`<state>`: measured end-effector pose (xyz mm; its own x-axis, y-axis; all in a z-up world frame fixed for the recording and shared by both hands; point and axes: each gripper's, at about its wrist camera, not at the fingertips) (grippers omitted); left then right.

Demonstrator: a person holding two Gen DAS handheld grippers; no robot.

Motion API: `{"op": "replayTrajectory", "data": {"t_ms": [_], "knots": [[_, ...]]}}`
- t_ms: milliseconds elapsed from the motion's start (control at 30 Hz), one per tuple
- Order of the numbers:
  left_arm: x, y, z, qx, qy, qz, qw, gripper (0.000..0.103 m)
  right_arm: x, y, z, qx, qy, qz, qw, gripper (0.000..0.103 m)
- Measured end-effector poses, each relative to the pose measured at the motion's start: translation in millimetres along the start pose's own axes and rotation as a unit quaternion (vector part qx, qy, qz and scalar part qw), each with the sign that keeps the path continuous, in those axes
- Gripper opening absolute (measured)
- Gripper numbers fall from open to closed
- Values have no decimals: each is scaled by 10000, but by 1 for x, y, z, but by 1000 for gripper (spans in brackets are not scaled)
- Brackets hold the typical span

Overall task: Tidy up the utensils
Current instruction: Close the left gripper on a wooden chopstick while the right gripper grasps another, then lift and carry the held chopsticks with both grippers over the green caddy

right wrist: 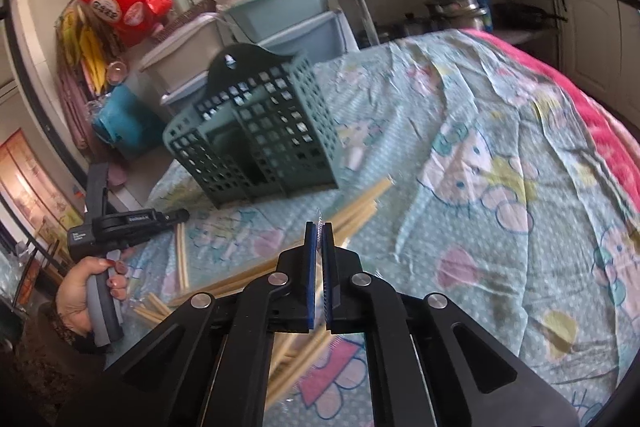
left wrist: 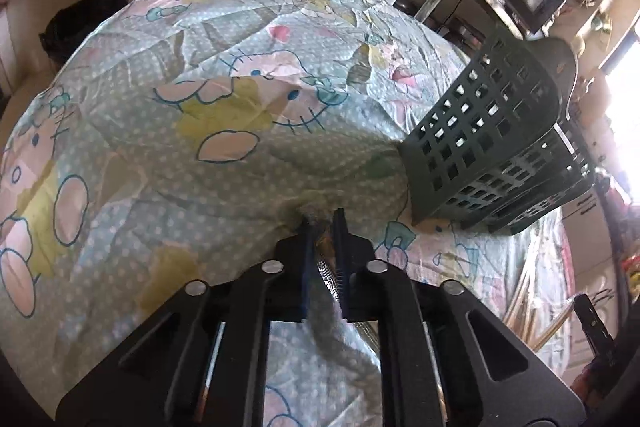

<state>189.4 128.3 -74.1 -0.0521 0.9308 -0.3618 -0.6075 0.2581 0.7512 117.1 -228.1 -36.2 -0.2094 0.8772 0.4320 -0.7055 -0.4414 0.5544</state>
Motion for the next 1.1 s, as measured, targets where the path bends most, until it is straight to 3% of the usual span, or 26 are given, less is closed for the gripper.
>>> {"op": "replayTrajectory", "data": {"t_ms": [167, 500, 1100], "knots": [[-4, 30, 1, -351, 25, -259, 9990, 4, 17, 8, 12, -147, 223, 259, 9993, 2], [-40, 102, 13, -1173, -410, -671, 9900, 3, 49, 31, 43, -526, 516, 875, 9934, 2], [-130, 167, 42, -1944, -1337, -1369, 9621, 2, 86, 81, 82, -1332, 1049, 1290, 9770, 2]]}}
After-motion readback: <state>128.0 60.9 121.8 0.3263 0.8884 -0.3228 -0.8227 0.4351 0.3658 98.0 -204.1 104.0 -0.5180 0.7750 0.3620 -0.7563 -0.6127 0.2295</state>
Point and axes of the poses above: each gripper's, at about its wrist camera, not at the fingertips, and y roughly against the way its jaws point, x to its left, z to its top, and after that the axes turned 5 degrees about -y, right-handed
